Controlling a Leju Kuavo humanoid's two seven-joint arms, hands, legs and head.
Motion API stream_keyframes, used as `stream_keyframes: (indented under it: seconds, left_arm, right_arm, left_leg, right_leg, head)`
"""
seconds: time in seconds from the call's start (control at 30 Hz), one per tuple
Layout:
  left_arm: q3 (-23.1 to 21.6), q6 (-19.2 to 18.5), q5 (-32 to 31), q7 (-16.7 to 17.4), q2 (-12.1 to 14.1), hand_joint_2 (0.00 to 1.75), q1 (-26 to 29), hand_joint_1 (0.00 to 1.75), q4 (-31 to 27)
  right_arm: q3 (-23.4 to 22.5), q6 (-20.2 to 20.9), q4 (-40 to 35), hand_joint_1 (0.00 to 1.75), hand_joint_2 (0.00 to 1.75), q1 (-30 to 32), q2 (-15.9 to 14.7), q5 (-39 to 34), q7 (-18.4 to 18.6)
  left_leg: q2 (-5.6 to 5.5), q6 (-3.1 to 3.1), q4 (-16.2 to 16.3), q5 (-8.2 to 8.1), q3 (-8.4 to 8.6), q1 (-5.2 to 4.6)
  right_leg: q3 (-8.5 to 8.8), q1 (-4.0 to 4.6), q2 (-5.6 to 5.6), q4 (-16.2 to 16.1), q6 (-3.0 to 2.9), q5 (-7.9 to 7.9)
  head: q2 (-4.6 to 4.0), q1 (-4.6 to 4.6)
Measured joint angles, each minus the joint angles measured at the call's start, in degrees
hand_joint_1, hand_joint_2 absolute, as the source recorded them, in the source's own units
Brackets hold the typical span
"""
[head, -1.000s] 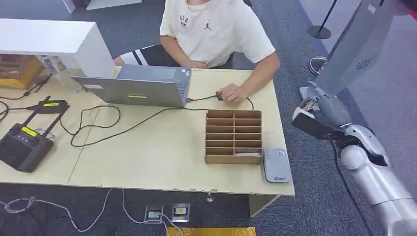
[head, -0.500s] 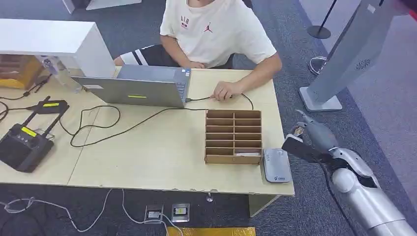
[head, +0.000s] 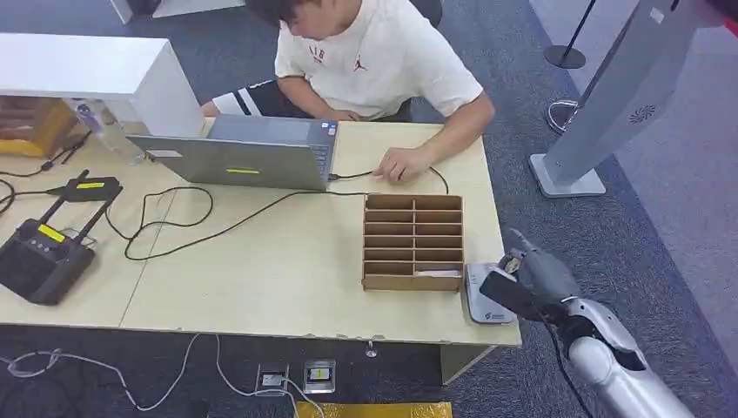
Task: Pass the card to the sensor for recognition and then transmit it.
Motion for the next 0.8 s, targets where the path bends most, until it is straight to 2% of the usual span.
stream_keyframes:
  seconds: [0.8]
  left_arm:
    - [-1.03,0.41,-0.61,0.31,-0.09,0.00,0.01,0.00,0.07]
  right_arm:
    - [3.41,-1.29,-2.32,1.75,1.75,3.84,-1.73,-2.58,0.66]
  left_leg:
    - [0.05,-0.03,0.00,-0.03,0.01,0.01]
  right_leg:
    - [-0.01,0.01,0.04,-0.01,-0.01,0.00]
  head:
    - [0.00,0.02]
